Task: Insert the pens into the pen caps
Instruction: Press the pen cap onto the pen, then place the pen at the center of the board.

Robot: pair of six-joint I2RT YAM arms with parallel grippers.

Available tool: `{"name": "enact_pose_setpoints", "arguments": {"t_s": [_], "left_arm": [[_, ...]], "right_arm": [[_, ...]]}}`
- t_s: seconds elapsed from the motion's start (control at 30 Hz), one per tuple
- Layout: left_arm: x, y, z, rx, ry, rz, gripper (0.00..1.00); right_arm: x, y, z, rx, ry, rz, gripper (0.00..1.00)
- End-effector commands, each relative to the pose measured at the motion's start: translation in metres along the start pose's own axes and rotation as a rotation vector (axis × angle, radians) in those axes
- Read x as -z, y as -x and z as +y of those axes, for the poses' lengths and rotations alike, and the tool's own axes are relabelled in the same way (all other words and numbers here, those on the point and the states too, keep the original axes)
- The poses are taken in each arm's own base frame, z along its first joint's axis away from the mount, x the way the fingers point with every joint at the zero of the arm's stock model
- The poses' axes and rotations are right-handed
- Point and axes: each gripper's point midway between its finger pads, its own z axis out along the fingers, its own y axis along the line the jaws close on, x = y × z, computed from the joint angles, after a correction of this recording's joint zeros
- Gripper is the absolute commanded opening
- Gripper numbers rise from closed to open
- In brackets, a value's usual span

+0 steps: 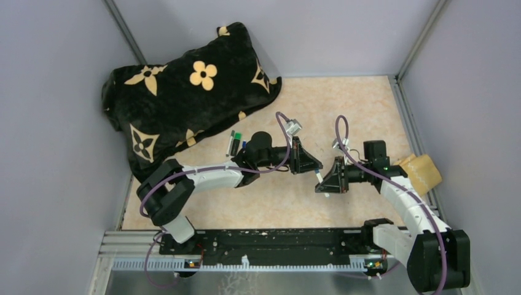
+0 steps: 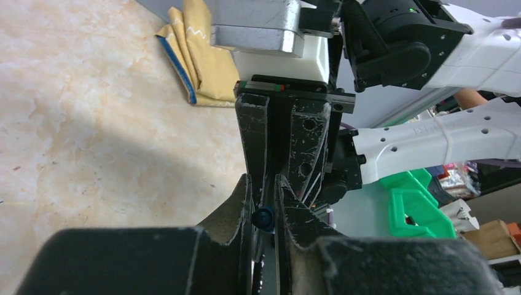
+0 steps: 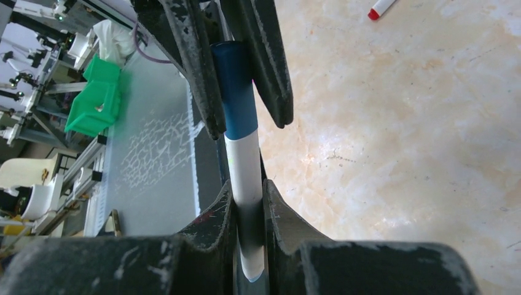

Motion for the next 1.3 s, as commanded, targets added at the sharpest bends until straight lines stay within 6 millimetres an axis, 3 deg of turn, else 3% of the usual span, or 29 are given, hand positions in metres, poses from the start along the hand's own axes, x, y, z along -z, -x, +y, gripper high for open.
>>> {"name": "enact_pose_setpoints", "arguments": {"t_s": [0.0,0.07,0.17,0.2,0.37,0.5,0.6,0.73,0.87,0.97,1.27], "left_arm": [[0.029,-0.129,-0.035,0.294,-0.049,0.451,0.0],[0.024,-0.115,-0.03,0.273,0.003,0.376,0.0],[0.019,-0.081,-0.032,0.219,0.047,0.243,0.0],[0.017,-0.068,-0.033,0.191,0.061,0.197,0.05],[0.023,0.002,-0.025,0.112,0.19,-0.089,0.48],[0.042,0.045,-0.025,0.082,0.235,-0.274,0.69],[0.062,0.064,-0.031,0.023,0.248,-0.36,0.78],[0.096,0.068,-0.028,-0.09,0.331,-0.397,0.88],[0.127,0.057,-0.027,-0.188,0.363,-0.423,0.98],[0.147,0.051,-0.02,-0.222,0.413,-0.454,0.99],[0.167,0.031,0.005,-0.253,0.535,-0.404,0.98]], "right_arm": [[0.013,0.096,0.001,0.429,-0.038,-0.159,0.0],[0.011,0.091,0.012,0.437,0.035,-0.157,0.0],[0.008,0.082,0.012,0.457,0.049,-0.132,0.0],[0.006,0.078,0.01,0.456,0.043,-0.12,0.0],[0.003,0.068,0.004,0.501,0.023,-0.08,0.0],[0.0,0.06,0.0,0.533,0.007,-0.046,0.0],[-0.002,0.055,-0.005,0.545,-0.006,-0.019,0.0],[-0.002,0.054,-0.008,0.559,-0.012,-0.01,0.0],[-0.004,0.051,-0.012,0.558,-0.001,-0.011,0.0],[-0.006,0.049,-0.017,0.562,-0.005,-0.003,0.0],[-0.016,0.046,-0.045,0.524,-0.071,0.037,0.02]]}}
